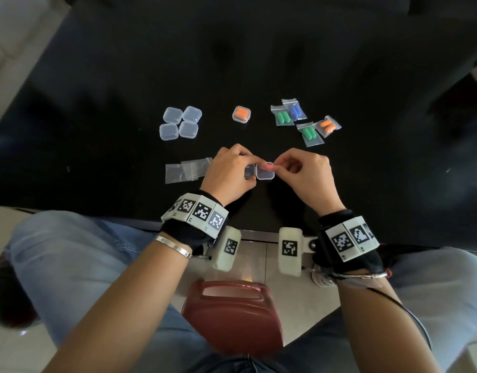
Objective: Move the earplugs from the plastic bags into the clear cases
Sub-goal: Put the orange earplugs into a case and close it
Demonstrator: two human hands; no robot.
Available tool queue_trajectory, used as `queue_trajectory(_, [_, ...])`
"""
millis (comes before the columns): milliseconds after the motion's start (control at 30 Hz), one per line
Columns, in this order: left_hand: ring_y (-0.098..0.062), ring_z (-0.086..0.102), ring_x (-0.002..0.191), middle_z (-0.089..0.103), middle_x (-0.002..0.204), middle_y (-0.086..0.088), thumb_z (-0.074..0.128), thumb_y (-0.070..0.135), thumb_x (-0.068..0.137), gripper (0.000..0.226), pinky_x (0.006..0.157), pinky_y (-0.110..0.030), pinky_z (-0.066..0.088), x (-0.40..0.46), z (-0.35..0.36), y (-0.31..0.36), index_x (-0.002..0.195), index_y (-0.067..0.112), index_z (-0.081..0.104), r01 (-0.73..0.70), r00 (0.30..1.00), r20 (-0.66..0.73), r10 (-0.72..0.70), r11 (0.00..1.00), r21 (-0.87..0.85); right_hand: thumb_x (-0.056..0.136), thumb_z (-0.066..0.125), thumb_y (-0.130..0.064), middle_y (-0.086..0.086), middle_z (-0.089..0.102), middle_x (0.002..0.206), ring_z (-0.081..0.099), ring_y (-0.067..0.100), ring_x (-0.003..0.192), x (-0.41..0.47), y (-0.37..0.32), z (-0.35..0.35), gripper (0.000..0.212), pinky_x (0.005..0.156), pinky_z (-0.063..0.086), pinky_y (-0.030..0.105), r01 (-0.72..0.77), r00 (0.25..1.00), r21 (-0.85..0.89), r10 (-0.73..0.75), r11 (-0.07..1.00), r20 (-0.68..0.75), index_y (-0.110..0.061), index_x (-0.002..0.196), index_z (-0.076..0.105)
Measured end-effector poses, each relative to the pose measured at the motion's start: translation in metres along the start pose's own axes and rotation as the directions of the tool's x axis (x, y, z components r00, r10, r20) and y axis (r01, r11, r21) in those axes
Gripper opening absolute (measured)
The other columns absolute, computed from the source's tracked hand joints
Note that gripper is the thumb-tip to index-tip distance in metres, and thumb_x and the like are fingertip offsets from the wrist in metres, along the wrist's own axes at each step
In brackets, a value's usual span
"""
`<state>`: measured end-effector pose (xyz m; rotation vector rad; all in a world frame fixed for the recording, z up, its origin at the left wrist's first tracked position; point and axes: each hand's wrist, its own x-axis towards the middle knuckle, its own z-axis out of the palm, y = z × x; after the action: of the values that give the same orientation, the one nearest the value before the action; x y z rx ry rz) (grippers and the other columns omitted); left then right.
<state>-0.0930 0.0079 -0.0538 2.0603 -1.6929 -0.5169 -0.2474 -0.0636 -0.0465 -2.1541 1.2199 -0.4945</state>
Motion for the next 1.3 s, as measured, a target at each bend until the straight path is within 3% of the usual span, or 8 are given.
queue_trajectory(267, [-0.025, 0.047, 0.113, 0.055, 0.121, -0.002, 0.061, 0.019, 0.085, 0.040, 0.088, -0.030, 0.038, 0.002, 0.001, -0.001, 0.125, 0.029, 0.057, 0.001, 0.999, 0.046, -0.002, 1.000, 0.010, 0.080, 0.072, -0.032, -0.006, 0.061, 0.081, 0.056, 0.008, 0.074, 0.007, -0.003, 0.014, 0.014, 0.061, 0.042, 0.019, -0.005, 0.999, -0.137, 0.010, 0.991, 0.036, -0.021, 0.086, 0.066])
queue_trajectory(433, [-0.020, 0.052, 0.113, 0.056, 0.121, -0.005, 0.067, 0.016, 0.082, 0.052, 0.092, -0.028, 0.041, 0.001, -0.001, -0.006, 0.130, 0.023, 0.051, -0.001, 1.000, -0.004, 0.001, 0.996, -0.089, 0.073, 0.079, -0.028, -0.005, 0.062, 0.088, 0.058, 0.006, 0.072, 0.002, 0.003, 0.012, 0.031, 0.065, 0.047, 0.014, -0.077, 0.997, 0.063, 0.077, 0.995, 0.014, -0.018, 0.097, 0.062])
queue_trajectory(567, [-0.014, 0.060, 0.105, 0.061, 0.115, -0.006, 0.074, 0.010, 0.075, 0.052, 0.095, -0.029, 0.050, -0.003, -0.002, -0.010, 0.124, 0.017, 0.057, -0.009, 0.999, -0.036, -0.001, 0.965, -0.262, 0.075, 0.077, -0.027, -0.003, 0.061, 0.104, 0.058, 0.005, 0.080, -0.001, 0.008, 0.010, 0.044, 0.065, 0.044, 0.010, -0.100, 0.993, 0.056, 0.096, 0.993, 0.072, -0.016, 0.115, 0.061])
queue_trajectory(700, [-0.010, 0.064, 0.099, 0.064, 0.111, -0.007, 0.075, 0.005, 0.074, 0.048, 0.087, -0.012, 0.050, -0.004, -0.005, -0.009, 0.119, 0.013, 0.061, -0.028, 0.998, -0.060, 0.006, 0.928, -0.372, 0.076, 0.077, -0.027, -0.004, 0.062, 0.102, 0.056, 0.000, 0.077, -0.003, 0.008, 0.011, 0.040, 0.064, 0.044, 0.004, -0.130, 0.987, 0.102, 0.119, 0.986, 0.108, -0.017, 0.112, 0.063])
queue_trajectory(800, [-0.007, 0.059, 0.094, 0.063, 0.106, -0.001, 0.076, 0.015, 0.074, 0.045, 0.080, -0.011, 0.050, -0.001, -0.005, -0.003, 0.116, 0.015, 0.062, -0.113, 0.993, -0.051, 0.103, 0.945, -0.307, 0.074, 0.078, -0.025, -0.005, 0.059, 0.099, 0.056, 0.000, 0.073, -0.004, 0.007, 0.009, 0.040, 0.063, 0.042, -0.002, -0.159, 0.983, 0.150, 0.142, 0.976, 0.119, -0.017, 0.111, 0.062])
queue_trajectory(933, [-0.011, 0.051, 0.098, 0.064, 0.107, 0.005, 0.074, 0.027, 0.077, 0.040, 0.080, -0.023, 0.041, 0.005, 0.005, 0.006, 0.115, 0.021, 0.063, -0.184, 0.982, 0.016, 0.190, 0.964, -0.192, 0.073, 0.078, -0.016, -0.010, 0.056, 0.094, 0.058, 0.002, 0.074, -0.007, 0.009, 0.003, 0.043, 0.064, 0.047, 0.003, -0.196, 0.971, 0.223, 0.157, 0.955, 0.180, -0.018, 0.111, 0.060])
queue_trajectory(1067, [-0.016, 0.051, 0.105, 0.062, 0.113, 0.001, 0.076, 0.020, 0.074, 0.048, 0.088, -0.029, 0.042, 0.010, 0.011, 0.011, 0.119, 0.020, 0.061, -0.154, 0.982, 0.083, 0.169, 0.974, -0.164, 0.073, 0.075, -0.003, -0.006, 0.061, 0.096, 0.063, 0.006, 0.077, -0.012, 0.019, -0.003, 0.042, 0.078, 0.054, 0.020, -0.243, 0.958, 0.294, 0.182, 0.924, 0.219, -0.017, 0.110, 0.063])
queue_trajectory(1300, [-0.013, 0.060, 0.099, 0.061, 0.118, -0.001, 0.078, 0.019, 0.072, 0.051, 0.090, -0.031, 0.051, 0.005, 0.006, 0.007, 0.120, 0.018, 0.061, -0.126, 0.984, 0.101, 0.147, 0.973, -0.191, 0.080, 0.072, -0.011, 0.000, 0.067, 0.092, 0.065, 0.006, 0.076, -0.016, 0.021, 0.000, 0.023, 0.071, 0.054, 0.016, -0.177, 0.980, 0.327, 0.137, 0.928, 0.144, -0.013, 0.102, 0.067])
